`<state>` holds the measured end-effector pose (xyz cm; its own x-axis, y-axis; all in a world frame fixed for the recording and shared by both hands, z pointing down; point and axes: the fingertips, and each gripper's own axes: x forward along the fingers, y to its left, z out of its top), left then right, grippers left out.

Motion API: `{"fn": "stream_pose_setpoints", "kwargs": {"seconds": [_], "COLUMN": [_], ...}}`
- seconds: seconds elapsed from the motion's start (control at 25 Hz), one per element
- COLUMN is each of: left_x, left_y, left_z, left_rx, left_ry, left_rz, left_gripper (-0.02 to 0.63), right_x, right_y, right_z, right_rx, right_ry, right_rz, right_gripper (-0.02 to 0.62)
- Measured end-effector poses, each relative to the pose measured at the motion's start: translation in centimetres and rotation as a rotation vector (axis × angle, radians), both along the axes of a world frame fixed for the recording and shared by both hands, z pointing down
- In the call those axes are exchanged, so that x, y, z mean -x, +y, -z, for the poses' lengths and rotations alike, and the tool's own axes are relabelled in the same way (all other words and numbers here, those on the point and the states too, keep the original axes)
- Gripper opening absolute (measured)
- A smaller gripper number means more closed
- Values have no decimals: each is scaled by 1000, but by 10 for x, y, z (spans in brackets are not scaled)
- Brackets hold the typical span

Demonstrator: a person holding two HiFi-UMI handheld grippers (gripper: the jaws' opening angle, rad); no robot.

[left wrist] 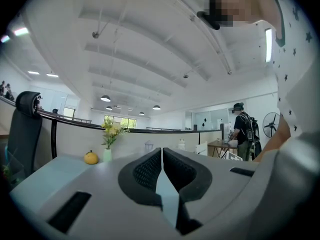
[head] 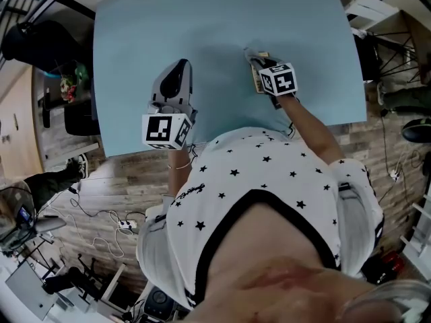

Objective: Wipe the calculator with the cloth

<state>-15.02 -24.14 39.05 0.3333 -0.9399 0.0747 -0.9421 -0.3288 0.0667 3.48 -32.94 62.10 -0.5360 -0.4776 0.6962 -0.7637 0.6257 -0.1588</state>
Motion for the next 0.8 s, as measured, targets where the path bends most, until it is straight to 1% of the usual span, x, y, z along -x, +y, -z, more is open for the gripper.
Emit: {"fn": "stream_pose_setpoints", "kwargs": {"seconds": [0.48,0.8], "left_x": [-13,-24], "left_y": [-2,-7], "left_z": [-1,-2], "left_rx": [3,5], "left_ry": [-4,-12], "left_rz": [-43,-79], "left_gripper": [35,35], "right_x": [-41,-70], "right_y": [-14,-15], "right_z": [1,-3], "right_rx": [-6,10], "right_ry": [-5,-19], "right_rz": [-135,-228], "right_gripper": [43,43]}}
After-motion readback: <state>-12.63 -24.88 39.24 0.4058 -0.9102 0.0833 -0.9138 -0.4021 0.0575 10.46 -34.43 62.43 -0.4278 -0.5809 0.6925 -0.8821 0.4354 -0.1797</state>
